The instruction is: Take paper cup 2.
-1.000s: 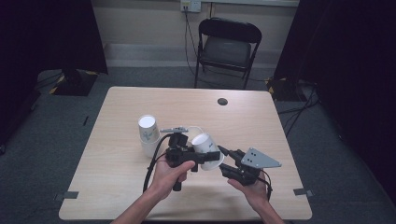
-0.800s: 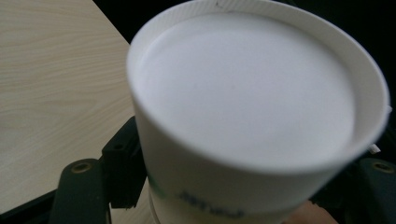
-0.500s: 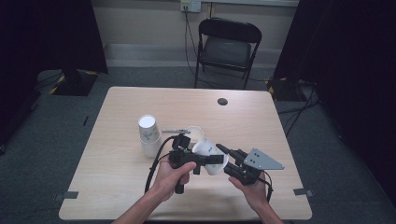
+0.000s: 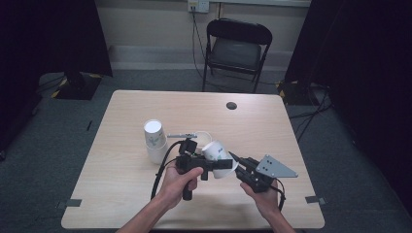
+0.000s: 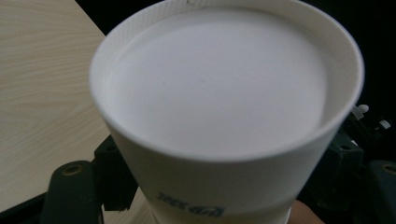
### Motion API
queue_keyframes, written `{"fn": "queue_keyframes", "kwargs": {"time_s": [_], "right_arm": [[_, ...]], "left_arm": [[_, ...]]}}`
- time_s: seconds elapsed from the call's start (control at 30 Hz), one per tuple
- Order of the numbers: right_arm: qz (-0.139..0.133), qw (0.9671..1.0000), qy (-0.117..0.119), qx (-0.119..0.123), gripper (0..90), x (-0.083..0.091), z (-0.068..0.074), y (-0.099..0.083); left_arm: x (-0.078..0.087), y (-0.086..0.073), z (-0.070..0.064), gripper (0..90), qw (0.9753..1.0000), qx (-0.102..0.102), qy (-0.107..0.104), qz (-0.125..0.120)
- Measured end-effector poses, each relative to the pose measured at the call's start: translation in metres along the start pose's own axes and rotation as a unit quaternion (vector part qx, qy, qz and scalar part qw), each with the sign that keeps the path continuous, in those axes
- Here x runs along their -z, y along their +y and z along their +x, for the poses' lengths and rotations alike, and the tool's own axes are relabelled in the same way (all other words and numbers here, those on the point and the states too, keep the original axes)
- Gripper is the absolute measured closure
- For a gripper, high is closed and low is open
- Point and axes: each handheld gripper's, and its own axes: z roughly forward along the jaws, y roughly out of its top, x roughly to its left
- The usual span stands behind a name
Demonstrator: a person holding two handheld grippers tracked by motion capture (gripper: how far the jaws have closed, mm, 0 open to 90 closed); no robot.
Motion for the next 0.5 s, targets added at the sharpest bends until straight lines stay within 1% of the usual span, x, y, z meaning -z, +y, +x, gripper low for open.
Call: {"fn": "queue_keyframes", "kwargs": {"time_s": [0.1, 0.17, 0.23, 0.33, 0.4, 0.43, 0.5], "right_arm": [[0.003, 1.0, -0.001, 0.0, 85.0, -0.0001, -0.0001, -0.0005], [0.003, 1.0, -0.001, 0.0, 85.1, 0.0, -0.0003, -0.0005], [0.004, 1.0, -0.002, -0.001, 85.1, 0.0001, -0.0005, -0.0005], [0.005, 1.0, -0.003, 0.0, 85.2, 0.0003, -0.0009, -0.0004], [0.004, 1.0, -0.008, -0.001, 85.1, 0.001, -0.0017, -0.0002], [0.003, 0.9999, -0.013, -0.002, 85.1, 0.0018, -0.0023, 0.0001], [0.002, 0.9999, -0.013, -0.003, 85.2, 0.0027, -0.0037, 0.0003]], "left_arm": [[-0.0005, -0.0004, -0.0002, 23.4, 1.0, -0.005, 0.004, -0.003], [-0.0009, -0.0005, 0.0002, 21.0, 0.9999, -0.011, 0.009, -0.002], [-0.0014, -0.0007, 0.0004, 20.4, 0.9999, -0.01, 0.008, -0.003], [-0.0024, -0.0012, 0.0004, 18.8, 0.9999, -0.013, 0.008, -0.001], [-0.0032, -0.0016, 0.0004, 17.6, 0.9999, -0.013, 0.008, 0.002], [-0.0033, -0.0017, 0.0005, 17.0, 0.9999, -0.014, 0.007, 0.004], [-0.0036, -0.0019, 0.0004, 16.8, 0.9998, -0.02, 0.008, 0.002]]}}
